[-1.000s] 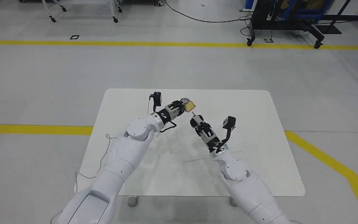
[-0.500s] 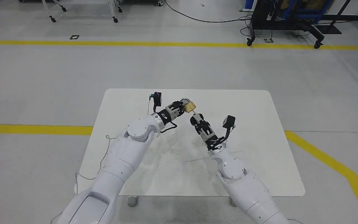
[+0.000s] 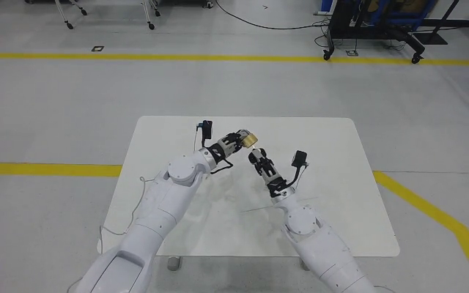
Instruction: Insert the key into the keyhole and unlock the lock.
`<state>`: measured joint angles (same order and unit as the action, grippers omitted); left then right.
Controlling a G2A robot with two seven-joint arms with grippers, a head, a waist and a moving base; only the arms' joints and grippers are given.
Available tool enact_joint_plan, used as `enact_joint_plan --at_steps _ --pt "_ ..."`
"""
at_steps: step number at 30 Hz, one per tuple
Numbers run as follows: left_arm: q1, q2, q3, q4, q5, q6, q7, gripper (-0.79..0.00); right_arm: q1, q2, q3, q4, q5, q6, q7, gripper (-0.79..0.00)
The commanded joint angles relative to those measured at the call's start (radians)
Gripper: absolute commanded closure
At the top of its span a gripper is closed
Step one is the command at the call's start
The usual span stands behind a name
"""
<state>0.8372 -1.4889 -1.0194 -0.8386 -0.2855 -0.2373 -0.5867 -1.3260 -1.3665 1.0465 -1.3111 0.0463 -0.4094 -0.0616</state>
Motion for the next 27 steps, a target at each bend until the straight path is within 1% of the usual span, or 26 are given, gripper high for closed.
enact_joint_plan --at_steps 1,10,14,18,21,22,24,27 --pt "0.001 0.0 0.002 -0.002 0.013 -0.005 0.005 0.0 -0.004 -0.001 0.003 -0.003 -0.012 0.002 -0.007 0.0" --pt "0.006 0.001 0.008 -0.012 0.066 -0.02 0.021 0.0 -0.007 -0.002 0.011 -0.016 -0.087 0.048 0.004 0.0" --pt "0.011 0.002 0.012 -0.02 0.094 -0.038 0.026 0.0 -0.004 -0.002 0.019 -0.012 -0.103 0.052 0.014 0.0" --pt "0.015 0.003 0.016 -0.028 0.107 -0.049 0.008 0.0 -0.002 -0.002 0.028 -0.015 -0.108 0.053 0.022 0.0" --pt "0.015 0.002 0.015 -0.026 0.107 -0.044 0.009 0.0 -0.002 -0.004 0.035 -0.022 -0.104 0.044 0.022 0.0" --pt "0.016 0.002 0.012 -0.025 0.099 -0.039 0.014 0.0 -0.002 -0.004 0.036 -0.022 -0.101 0.039 0.021 -0.102" --pt "0.016 0.001 0.004 -0.024 0.079 -0.03 0.018 0.0 -0.003 -0.005 0.038 -0.02 -0.094 0.03 0.023 -0.785" --pt "0.016 0.001 -0.006 -0.022 0.053 -0.018 0.011 0.0 -0.004 -0.006 0.043 -0.014 -0.089 0.019 0.031 -0.785"
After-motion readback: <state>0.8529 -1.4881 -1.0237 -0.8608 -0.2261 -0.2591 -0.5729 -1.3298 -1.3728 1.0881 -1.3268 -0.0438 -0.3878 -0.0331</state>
